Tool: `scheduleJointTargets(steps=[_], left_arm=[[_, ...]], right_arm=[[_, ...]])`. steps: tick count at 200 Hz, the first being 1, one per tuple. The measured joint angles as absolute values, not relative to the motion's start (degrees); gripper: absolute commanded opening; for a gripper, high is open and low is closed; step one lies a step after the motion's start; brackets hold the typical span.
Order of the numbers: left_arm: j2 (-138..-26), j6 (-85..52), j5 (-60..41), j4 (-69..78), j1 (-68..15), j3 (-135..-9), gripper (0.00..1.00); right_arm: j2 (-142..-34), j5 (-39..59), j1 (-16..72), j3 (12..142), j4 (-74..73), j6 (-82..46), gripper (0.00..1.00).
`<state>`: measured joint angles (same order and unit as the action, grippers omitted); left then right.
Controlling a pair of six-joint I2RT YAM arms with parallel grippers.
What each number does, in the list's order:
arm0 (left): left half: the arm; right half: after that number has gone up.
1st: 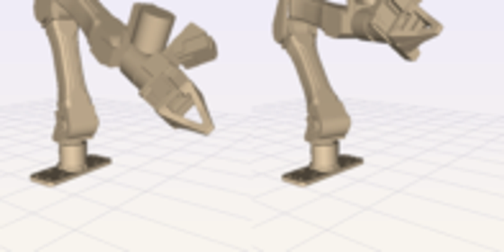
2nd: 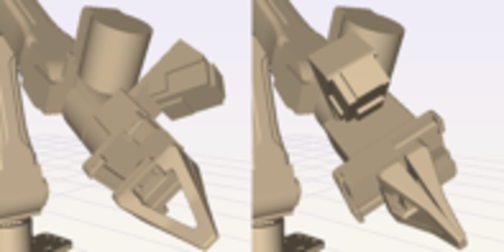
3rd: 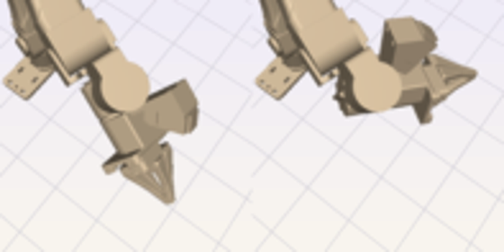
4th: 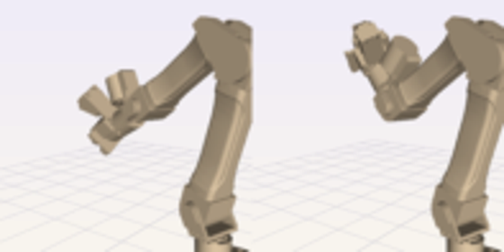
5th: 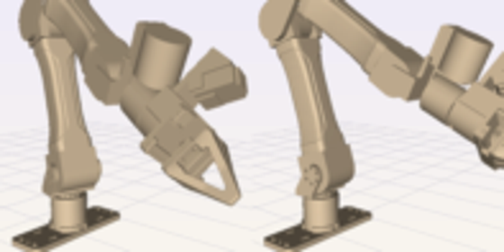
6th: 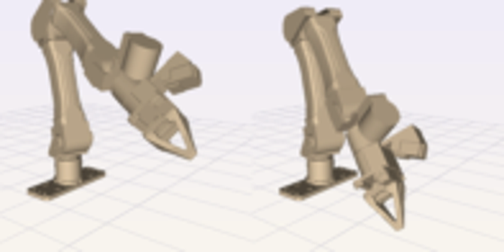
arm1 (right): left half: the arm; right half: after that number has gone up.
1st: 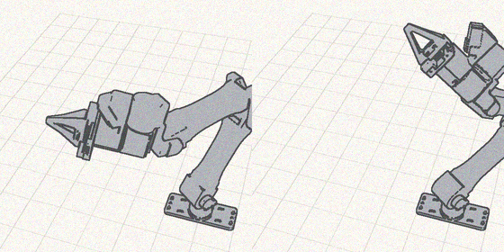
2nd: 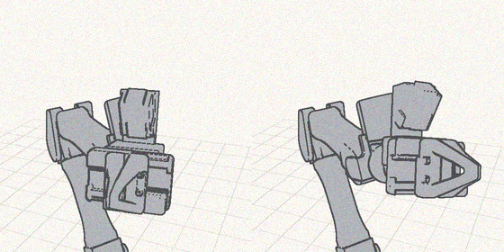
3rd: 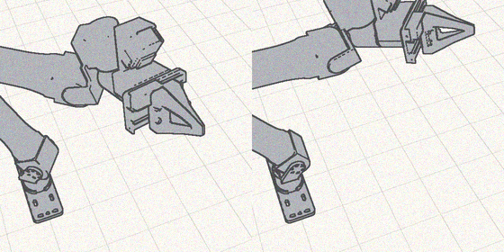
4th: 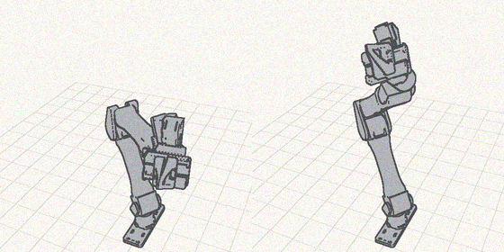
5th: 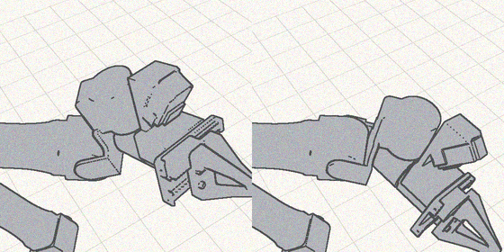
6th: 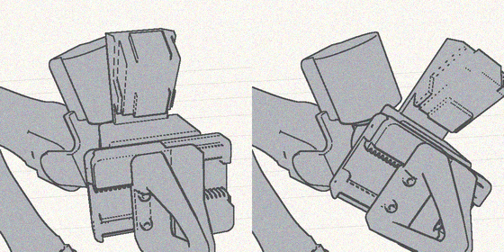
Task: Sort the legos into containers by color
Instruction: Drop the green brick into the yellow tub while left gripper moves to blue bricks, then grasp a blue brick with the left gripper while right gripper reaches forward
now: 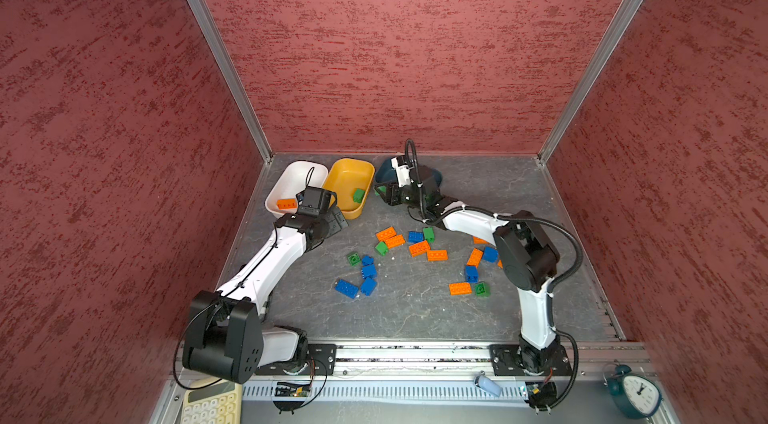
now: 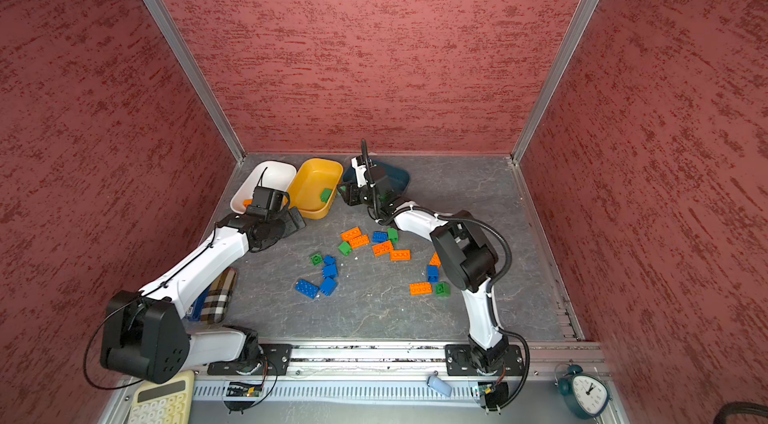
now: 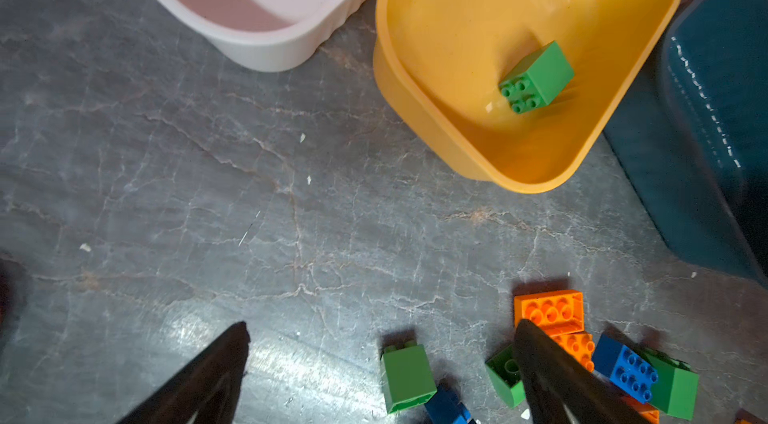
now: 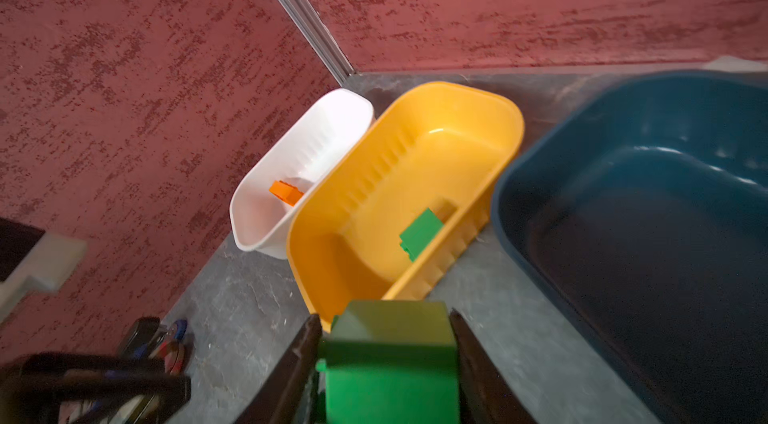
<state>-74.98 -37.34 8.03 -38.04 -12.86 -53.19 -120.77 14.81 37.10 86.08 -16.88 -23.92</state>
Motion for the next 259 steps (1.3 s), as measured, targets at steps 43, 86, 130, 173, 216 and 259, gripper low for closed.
scheduleJointTargets(steps=[43,86,130,173,216,259], left_arm=[[-73.9,-41.9,9.2,-42.2,-16.9,-50.9,0.99],[-69.8,-49.3,11.5,-46.5,-20.9,-47.6,0.99],[-67.4,-54.9,14.1,-49.8,-22.5,-46.7,0.99],[-66.9,-59.2,15.3,-53.7,-24.4,-46.7,0.99],[-66.7,-62.8,13.9,-56.8,-27.0,-46.0,0.99],[-65.9,-65.7,8.6,-56.9,-30.7,-43.1,0.99]], right_arm=[[-133.8,13.8,39.8,103.3,-14.7,-21.1,0.43],[-139.1,11.1,42.0,111.2,-9.3,-18.1,0.65],[-138.7,10.2,43.3,110.7,-6.9,-16.2,0.75],[-130.5,10.2,43.6,99.7,-6.7,-16.2,0.80],[-116.3,8.9,43.6,83.0,-10.4,-19.0,0.90],[-106.1,6.7,43.6,69.8,-11.3,-20.5,0.99]])
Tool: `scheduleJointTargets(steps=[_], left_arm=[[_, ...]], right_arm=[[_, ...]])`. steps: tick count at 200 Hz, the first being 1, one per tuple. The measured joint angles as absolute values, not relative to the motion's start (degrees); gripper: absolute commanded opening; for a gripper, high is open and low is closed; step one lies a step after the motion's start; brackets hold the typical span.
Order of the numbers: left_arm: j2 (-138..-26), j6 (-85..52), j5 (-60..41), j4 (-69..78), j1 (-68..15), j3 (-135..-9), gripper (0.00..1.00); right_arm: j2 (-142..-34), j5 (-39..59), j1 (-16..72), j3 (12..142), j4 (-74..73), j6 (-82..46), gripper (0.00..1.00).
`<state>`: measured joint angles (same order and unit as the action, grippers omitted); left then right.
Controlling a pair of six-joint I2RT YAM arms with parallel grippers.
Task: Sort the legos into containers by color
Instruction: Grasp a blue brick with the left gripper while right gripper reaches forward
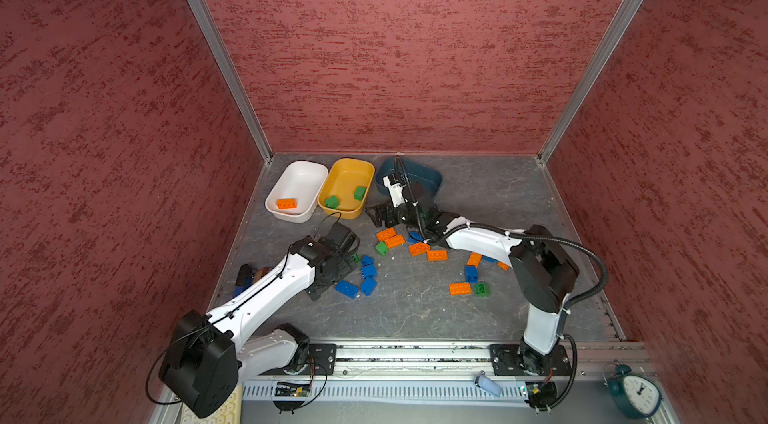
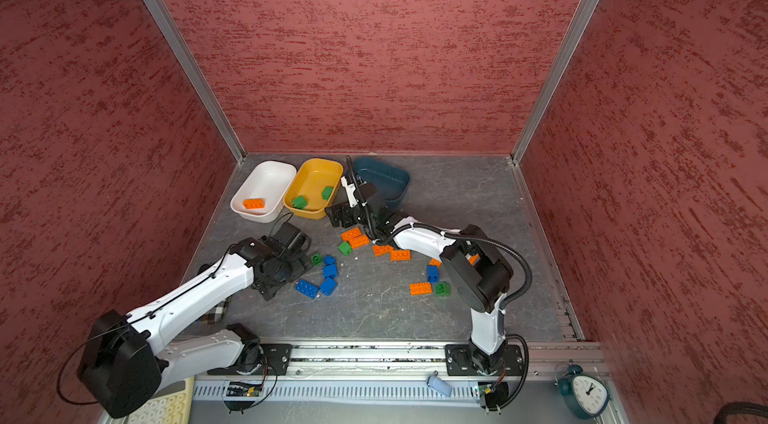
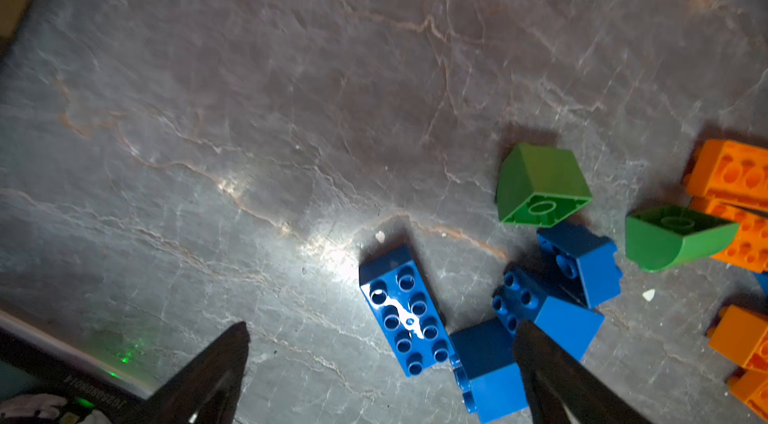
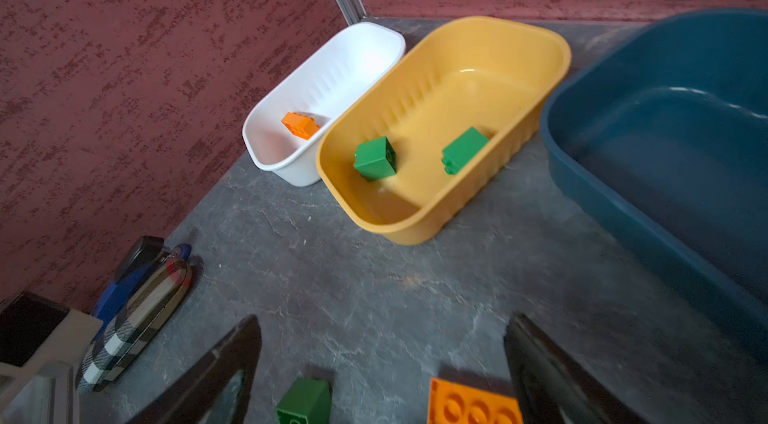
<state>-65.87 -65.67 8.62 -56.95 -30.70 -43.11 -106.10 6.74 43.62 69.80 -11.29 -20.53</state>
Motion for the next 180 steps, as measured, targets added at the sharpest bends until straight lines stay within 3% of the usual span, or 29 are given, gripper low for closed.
scheduleJointTargets(steps=[51,142,180], left_arm=[[-64.3,-72.4,2.9,-57.2,-32.7,-38.7,1.00],[-71.0,-73.9,-0.8,-48.2,-31.4,-37.0,0.83],[-75.7,-72.8,-1.5,-45.8,-31.4,-37.4,0.66]], right_arm=[[-102.3,0.3,43.6,62.6,-10.8,-21.8,0.99],[-99.2,-4.5,43.6,60.6,-11.3,-23.6,0.99],[-96.8,-6.3,43.6,58.3,-11.3,-23.6,0.99]])
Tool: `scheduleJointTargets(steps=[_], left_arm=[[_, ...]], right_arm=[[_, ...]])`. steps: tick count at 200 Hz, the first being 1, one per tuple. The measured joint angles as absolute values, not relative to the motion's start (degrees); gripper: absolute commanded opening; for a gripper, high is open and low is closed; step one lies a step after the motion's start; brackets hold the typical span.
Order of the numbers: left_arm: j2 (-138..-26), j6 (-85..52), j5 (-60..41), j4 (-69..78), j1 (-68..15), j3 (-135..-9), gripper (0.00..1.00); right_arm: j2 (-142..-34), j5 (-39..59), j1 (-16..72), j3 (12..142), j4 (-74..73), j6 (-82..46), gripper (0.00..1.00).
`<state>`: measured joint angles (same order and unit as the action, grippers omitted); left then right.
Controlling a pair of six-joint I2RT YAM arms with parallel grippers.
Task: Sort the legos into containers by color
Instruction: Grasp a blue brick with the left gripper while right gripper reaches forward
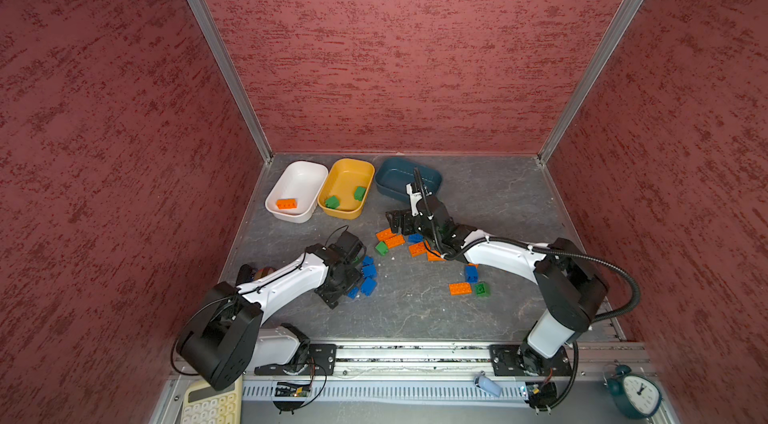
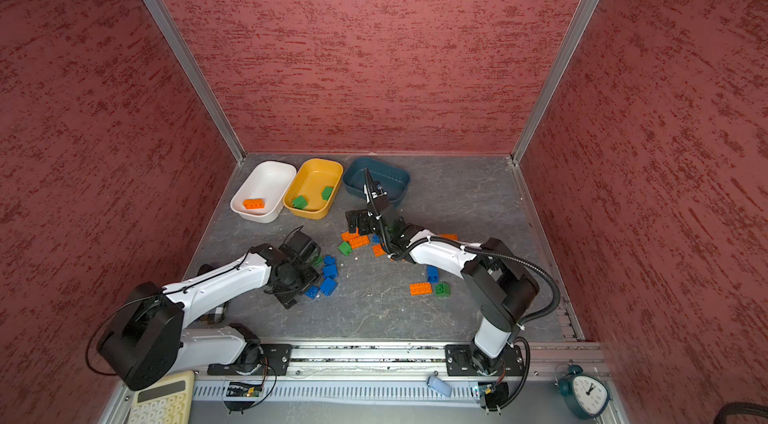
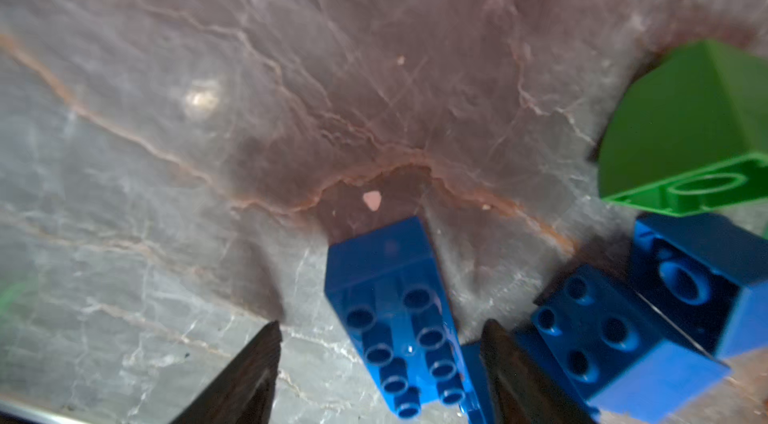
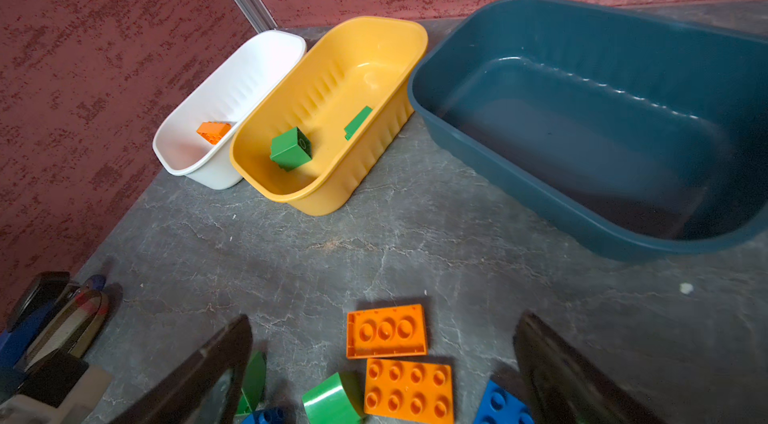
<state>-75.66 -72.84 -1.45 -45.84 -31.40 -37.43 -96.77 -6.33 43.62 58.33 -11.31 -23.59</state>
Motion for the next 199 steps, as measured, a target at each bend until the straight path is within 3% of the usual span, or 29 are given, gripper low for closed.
scheduleJointTargets(steps=[38,100,199], left_arm=[[-77.3,-72.0,-1.7,-45.3,-31.5,-37.7,0.49],[-77.1,-72.3,-1.6,-44.4,-31.5,-37.4,0.29],[-66.1,-71.3,5.0,-45.3,-32.8,-38.2,0.22]], right_arm=[[-95.3,-7.9,43.6,56.6,-11.2,-23.7,0.98],[-92.6,-10.9,43.6,54.7,-10.8,-23.8,0.98],[-92.0,-13.4,43.6,53.1,-10.9,-27.5,0.98]])
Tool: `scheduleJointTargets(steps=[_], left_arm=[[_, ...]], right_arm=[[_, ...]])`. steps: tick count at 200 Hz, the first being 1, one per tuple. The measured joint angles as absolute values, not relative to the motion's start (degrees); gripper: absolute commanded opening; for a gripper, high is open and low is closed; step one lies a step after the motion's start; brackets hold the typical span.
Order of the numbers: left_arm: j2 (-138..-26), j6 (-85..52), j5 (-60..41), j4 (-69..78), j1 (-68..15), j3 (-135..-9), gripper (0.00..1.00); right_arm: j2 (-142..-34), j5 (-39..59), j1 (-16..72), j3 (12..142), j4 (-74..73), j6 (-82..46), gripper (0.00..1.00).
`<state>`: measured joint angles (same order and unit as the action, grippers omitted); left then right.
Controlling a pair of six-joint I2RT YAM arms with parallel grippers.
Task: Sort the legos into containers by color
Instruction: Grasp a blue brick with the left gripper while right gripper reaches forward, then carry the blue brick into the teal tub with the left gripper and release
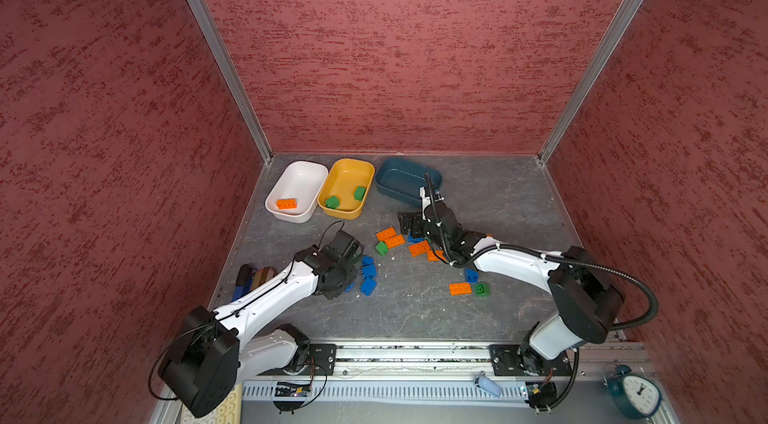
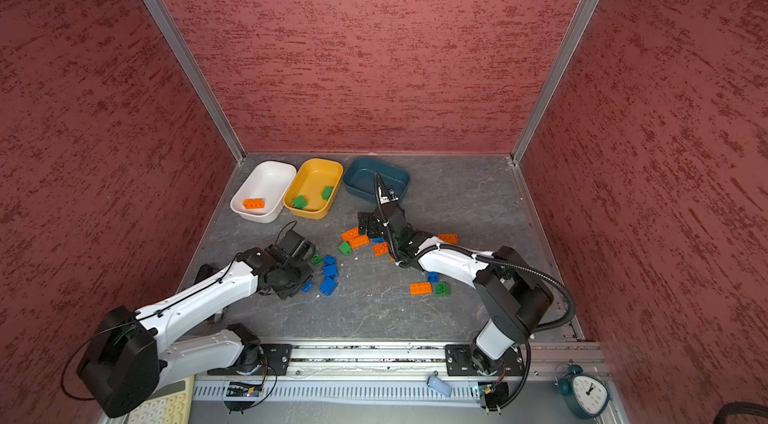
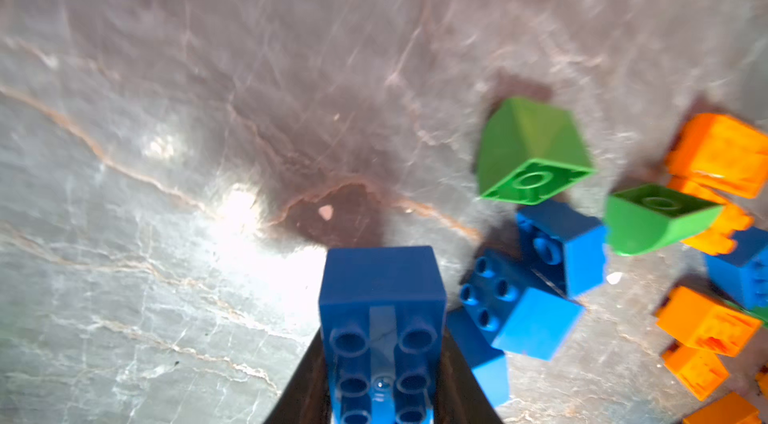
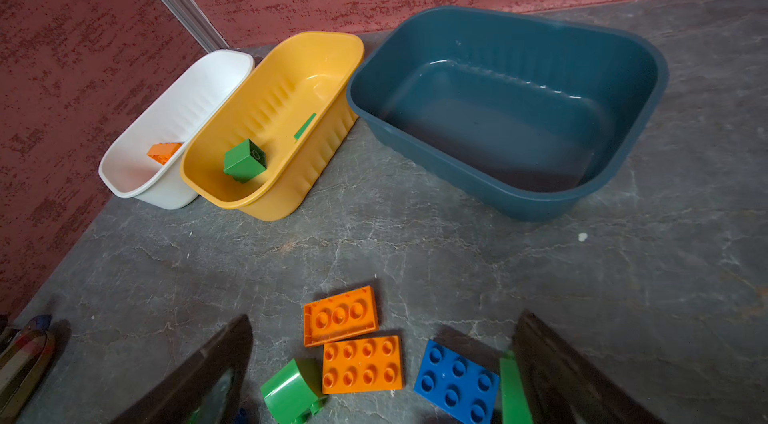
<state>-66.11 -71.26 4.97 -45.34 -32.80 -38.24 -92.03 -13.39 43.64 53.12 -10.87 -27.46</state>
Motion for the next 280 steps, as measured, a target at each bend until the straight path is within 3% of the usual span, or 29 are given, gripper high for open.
scheduleJointTargets(steps=[41,126,236,258,280], left_arm=[[-71.1,-63.0,7.4,-42.0,-32.9,-48.5,0.23],[-92.1,-46.3,6.5,-27.3,-33.4,-70.1,0.24],[-122.7,-40.5,3.0,-21.4,-29.7,-102.8,0.28],[-128.6,-40.4,0.9,-22.8,-28.1,-109.9,0.41],[-132.2,-40.0,-1.1,-25.4,-27.0,-115.4,0.72]], right_arm=[[-92.0,-14.9,43.6,53.1,-10.8,-29.1,0.98],[-89.1,-20.8,43.6,49.4,-8.7,-37.3,0.99],[-79.0,-26.0,40.3,42.6,-3.4,-43.5,0.99],[-78.7,-24.4,39.8,42.4,-3.0,-43.0,0.99],[-78.8,-21.9,38.9,42.4,-2.1,-41.5,0.99]])
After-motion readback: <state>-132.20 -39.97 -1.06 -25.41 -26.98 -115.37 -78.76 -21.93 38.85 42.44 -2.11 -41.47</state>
